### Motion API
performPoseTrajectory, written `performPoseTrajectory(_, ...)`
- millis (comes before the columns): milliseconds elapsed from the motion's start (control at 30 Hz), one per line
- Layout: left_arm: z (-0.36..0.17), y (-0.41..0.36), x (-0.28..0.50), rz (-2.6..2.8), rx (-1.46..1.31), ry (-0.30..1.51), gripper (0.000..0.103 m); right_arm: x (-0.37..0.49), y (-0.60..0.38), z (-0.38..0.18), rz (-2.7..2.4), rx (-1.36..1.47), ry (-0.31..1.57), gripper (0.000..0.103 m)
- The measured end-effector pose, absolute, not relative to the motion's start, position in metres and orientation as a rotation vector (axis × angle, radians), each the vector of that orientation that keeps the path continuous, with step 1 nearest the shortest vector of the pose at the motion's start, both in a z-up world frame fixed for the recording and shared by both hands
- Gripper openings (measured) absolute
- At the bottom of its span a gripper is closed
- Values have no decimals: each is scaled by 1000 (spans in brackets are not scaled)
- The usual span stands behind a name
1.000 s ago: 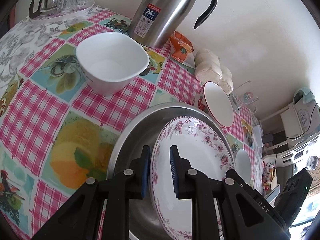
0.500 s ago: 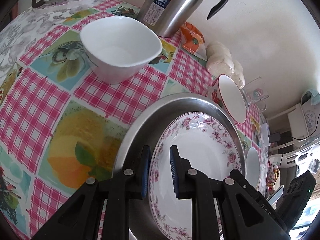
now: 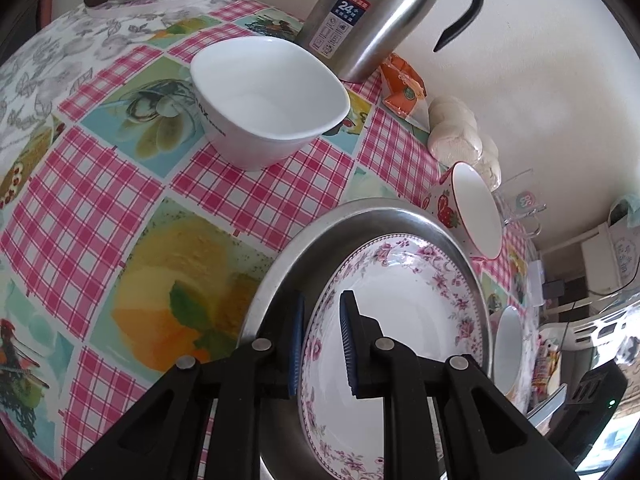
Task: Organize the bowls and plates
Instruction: 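Lower the pink-floral plate into the steel basin and open the right gripper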
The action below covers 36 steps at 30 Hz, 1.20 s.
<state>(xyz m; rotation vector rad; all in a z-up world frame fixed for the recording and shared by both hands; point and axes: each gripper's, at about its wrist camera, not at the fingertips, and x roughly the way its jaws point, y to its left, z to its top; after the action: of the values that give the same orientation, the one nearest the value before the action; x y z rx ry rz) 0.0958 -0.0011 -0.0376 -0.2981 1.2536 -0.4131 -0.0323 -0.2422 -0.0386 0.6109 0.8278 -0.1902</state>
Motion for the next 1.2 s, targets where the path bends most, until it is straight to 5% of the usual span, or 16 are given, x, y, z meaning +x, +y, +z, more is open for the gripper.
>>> performPoseTrajectory(900,-42,-8,97,-391,-240,1271,18,-51,-261,-29,-183,685,750,25)
performPoseTrajectory(1200,-29,-5,92,-392,-234,1280,29,-56,-263,-21,-180,696,704,24)
